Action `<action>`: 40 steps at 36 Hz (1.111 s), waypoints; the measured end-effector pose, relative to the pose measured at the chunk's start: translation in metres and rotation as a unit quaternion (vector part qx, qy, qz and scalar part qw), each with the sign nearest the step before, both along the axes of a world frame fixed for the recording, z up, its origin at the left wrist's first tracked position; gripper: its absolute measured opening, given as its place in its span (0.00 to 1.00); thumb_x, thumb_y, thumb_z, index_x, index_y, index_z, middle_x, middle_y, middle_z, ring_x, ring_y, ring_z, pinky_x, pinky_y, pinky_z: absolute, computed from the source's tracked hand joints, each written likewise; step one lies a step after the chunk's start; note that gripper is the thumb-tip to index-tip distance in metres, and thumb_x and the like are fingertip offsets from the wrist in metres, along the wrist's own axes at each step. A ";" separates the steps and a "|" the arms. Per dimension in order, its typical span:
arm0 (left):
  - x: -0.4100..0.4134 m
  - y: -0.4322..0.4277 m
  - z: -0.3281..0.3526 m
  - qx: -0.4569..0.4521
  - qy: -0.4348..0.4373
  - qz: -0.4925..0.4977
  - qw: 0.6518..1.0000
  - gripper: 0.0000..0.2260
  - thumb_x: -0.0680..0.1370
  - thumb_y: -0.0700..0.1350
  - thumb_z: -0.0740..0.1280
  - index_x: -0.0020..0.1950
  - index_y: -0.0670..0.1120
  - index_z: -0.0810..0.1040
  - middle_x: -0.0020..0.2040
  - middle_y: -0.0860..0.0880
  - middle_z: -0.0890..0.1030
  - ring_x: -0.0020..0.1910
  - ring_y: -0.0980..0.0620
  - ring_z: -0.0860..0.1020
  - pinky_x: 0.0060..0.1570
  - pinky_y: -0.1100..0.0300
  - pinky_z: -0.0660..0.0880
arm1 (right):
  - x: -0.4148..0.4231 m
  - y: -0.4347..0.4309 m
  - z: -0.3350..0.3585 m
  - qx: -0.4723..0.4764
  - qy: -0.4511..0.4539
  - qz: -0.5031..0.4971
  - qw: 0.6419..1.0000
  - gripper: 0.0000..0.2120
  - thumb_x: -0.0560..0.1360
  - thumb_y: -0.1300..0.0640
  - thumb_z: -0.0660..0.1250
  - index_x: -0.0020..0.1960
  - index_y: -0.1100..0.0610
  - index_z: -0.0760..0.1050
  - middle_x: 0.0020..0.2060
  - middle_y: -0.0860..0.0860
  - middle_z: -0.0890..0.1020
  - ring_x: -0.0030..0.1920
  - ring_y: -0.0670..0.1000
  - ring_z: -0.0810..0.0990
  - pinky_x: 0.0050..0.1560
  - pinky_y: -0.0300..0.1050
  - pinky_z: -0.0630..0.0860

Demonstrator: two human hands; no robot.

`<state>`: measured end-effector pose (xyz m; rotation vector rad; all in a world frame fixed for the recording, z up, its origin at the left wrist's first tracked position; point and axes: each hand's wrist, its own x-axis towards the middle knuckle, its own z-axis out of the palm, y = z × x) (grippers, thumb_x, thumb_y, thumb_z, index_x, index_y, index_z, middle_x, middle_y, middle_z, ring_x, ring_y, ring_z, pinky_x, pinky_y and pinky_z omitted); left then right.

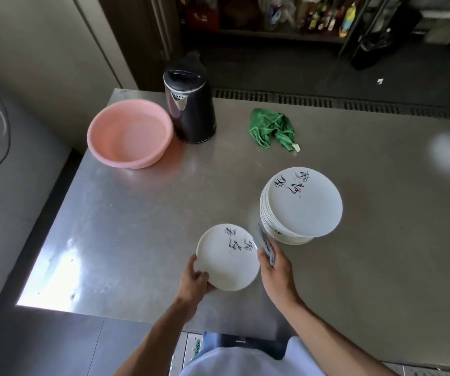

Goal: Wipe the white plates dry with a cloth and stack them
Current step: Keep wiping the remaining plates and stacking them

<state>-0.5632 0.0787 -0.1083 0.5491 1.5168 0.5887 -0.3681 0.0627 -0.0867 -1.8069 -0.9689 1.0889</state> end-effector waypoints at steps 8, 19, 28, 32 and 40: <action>0.050 -0.035 0.013 -0.044 -0.055 -0.088 0.994 0.29 0.79 0.26 0.54 0.76 0.49 0.68 0.52 0.37 0.81 0.51 0.41 0.82 0.43 0.50 0.84 | 0.001 -0.021 -0.040 -0.106 -0.116 0.109 0.982 0.20 0.83 0.54 0.60 0.74 0.53 0.70 0.72 0.51 0.72 0.75 0.52 0.66 0.75 0.46 0.59; 0.049 -0.018 0.019 -0.059 -0.051 -0.111 0.991 0.28 0.80 0.27 0.55 0.72 0.53 0.72 0.58 0.35 0.84 0.55 0.36 0.84 0.53 0.41 0.83 | 0.051 -0.056 -0.036 0.025 -0.179 0.470 0.864 0.24 0.84 0.45 0.54 0.79 0.46 0.58 0.77 0.36 0.55 0.77 0.35 0.44 0.77 0.34 0.40; 0.056 -0.028 0.026 -0.057 -0.041 -0.163 0.984 0.30 0.79 0.28 0.54 0.70 0.59 0.72 0.50 0.43 0.85 0.45 0.45 0.87 0.41 0.54 0.83 | 0.039 -0.030 -0.047 -0.174 -0.251 0.384 0.871 0.31 0.84 0.40 0.48 0.82 0.53 0.47 0.81 0.49 0.45 0.80 0.52 0.41 0.78 0.48 0.35; 0.056 -0.029 0.027 -0.050 -0.045 -0.170 0.983 0.25 0.81 0.30 0.57 0.71 0.53 0.74 0.52 0.40 0.86 0.47 0.44 0.86 0.46 0.50 0.84 | 0.025 -0.035 -0.043 -0.109 -0.180 0.432 0.877 0.30 0.84 0.39 0.45 0.81 0.50 0.47 0.79 0.42 0.43 0.79 0.44 0.36 0.77 0.43 0.34; 0.043 -0.034 0.030 -0.041 -0.059 -0.130 0.989 0.25 0.81 0.29 0.53 0.74 0.49 0.72 0.59 0.33 0.82 0.59 0.33 0.82 0.58 0.38 0.80 | 0.054 -0.063 -0.034 0.035 -0.202 0.485 0.850 0.30 0.82 0.36 0.43 0.74 0.49 0.70 0.75 0.39 0.64 0.77 0.35 0.51 0.78 0.39 0.47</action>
